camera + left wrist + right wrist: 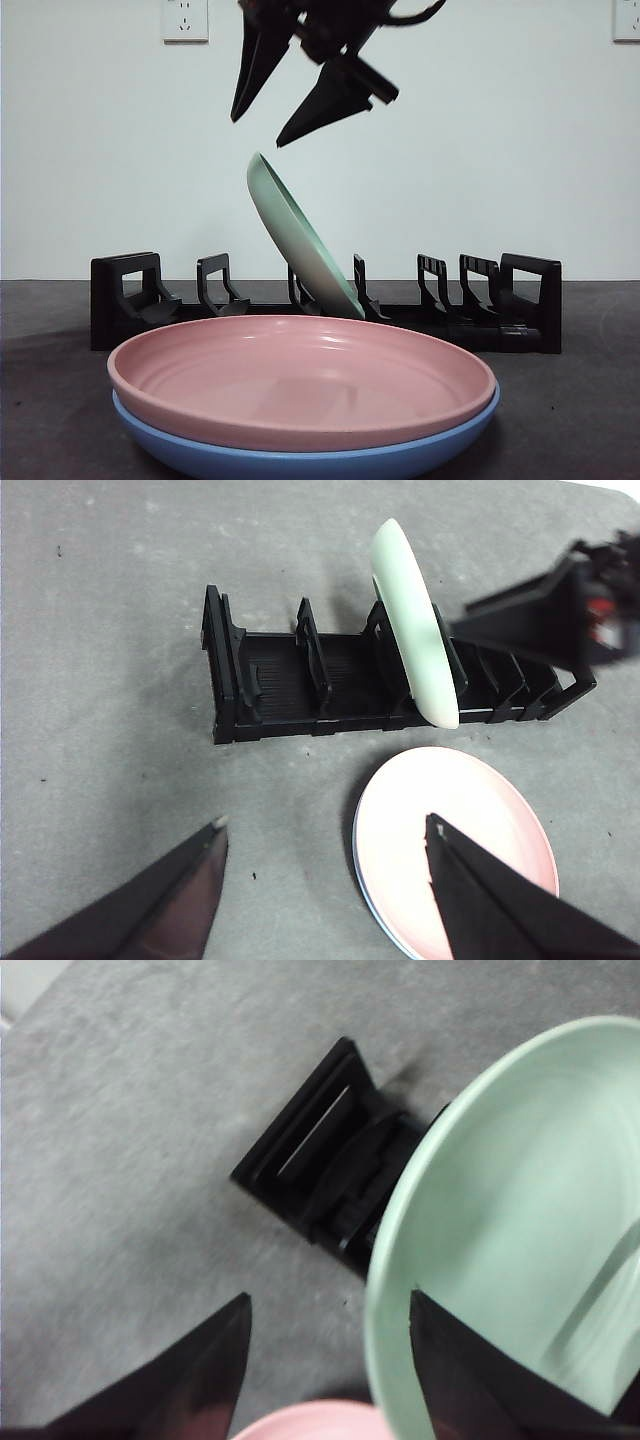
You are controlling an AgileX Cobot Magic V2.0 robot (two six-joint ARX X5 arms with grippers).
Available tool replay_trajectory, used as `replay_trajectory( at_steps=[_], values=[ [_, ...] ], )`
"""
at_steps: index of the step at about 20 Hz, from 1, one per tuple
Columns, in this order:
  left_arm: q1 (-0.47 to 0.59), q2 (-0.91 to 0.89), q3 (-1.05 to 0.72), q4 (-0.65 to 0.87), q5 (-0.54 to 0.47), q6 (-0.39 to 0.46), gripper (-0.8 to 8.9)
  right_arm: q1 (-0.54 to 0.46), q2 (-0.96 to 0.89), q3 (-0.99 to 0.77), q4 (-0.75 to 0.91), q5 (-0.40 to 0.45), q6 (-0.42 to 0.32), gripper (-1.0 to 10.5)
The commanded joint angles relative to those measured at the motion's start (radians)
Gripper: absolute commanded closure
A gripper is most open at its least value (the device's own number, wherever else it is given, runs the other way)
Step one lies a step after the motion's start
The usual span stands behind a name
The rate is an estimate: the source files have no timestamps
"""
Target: Place the plate
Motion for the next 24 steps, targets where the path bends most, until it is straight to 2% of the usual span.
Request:
replay_trajectory(
  at_steps=[1,7,9,12,17,24],
  values=[
    [-0.003,0.004,0.016,0.010,-0.003,0.000,5.01,-0.007,0.063,0.053,0.009,-0.015,-0.011,7.0],
    [-0.003,0.004,0.016,0.011,-0.003,0.000,5.01,-0.018,0.129,0.077,0.016,-0.043,-0.010,7.0],
    [-0.003,0.005,0.016,0.011,-0.003,0.000,5.01,-0.018,0.143,0.077,0.017,-0.063,-0.007,7.6],
    [-0.003,0.004,0.016,0.011,-0.003,0.000,5.01,-0.014,0.144,0.077,0.014,-0.063,-0.003,9.4],
    [-0.003,0.005,0.016,0.011,-0.003,0.000,5.01,-0.019,0.118,0.103,-0.037,-0.109,0.003,9.4],
    [-0.003,0.005,0.016,0.011,-0.003,0.000,5.01,-0.017,-0.016,0.294,-0.242,-0.185,-0.035,9.4]
  ],
)
